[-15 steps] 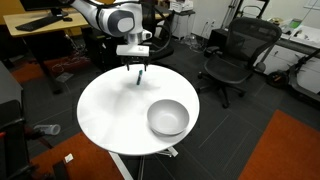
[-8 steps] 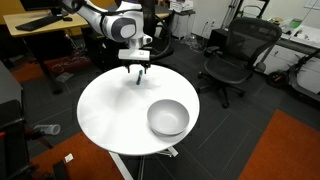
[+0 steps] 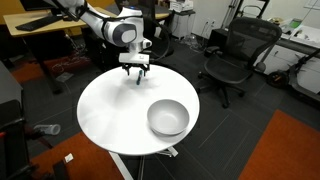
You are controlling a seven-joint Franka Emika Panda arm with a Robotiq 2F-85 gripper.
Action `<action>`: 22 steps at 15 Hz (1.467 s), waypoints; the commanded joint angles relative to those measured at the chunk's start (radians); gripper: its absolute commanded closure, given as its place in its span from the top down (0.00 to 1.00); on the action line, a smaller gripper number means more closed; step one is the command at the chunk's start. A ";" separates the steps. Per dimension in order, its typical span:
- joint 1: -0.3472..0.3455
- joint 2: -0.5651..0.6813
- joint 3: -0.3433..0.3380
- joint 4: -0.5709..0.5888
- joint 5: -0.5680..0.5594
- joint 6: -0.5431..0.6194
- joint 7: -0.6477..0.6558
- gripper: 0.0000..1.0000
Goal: Pick the pen on the table and put it in the bowl
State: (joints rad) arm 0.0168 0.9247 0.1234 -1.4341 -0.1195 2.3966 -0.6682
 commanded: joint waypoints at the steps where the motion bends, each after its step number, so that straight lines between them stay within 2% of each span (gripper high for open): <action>1: 0.007 0.024 0.011 0.031 -0.022 0.003 -0.001 1.00; 2: 0.009 0.028 0.011 0.034 -0.022 0.001 -0.002 1.00; 3: 0.012 0.030 0.011 0.034 -0.022 0.002 -0.001 0.82; 9: 0.016 0.041 0.011 0.038 -0.021 0.003 0.002 0.34; 13: 0.013 0.047 0.010 0.051 -0.021 -0.004 -0.002 0.05; 14: 0.016 0.043 0.007 0.053 -0.022 -0.007 0.003 0.00; 16: 0.019 0.024 0.000 0.047 -0.023 -0.007 0.021 0.05; 22: 0.012 -0.107 -0.049 -0.035 -0.032 0.017 0.106 0.05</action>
State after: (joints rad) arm 0.0341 0.9194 0.1046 -1.3942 -0.1202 2.3986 -0.6350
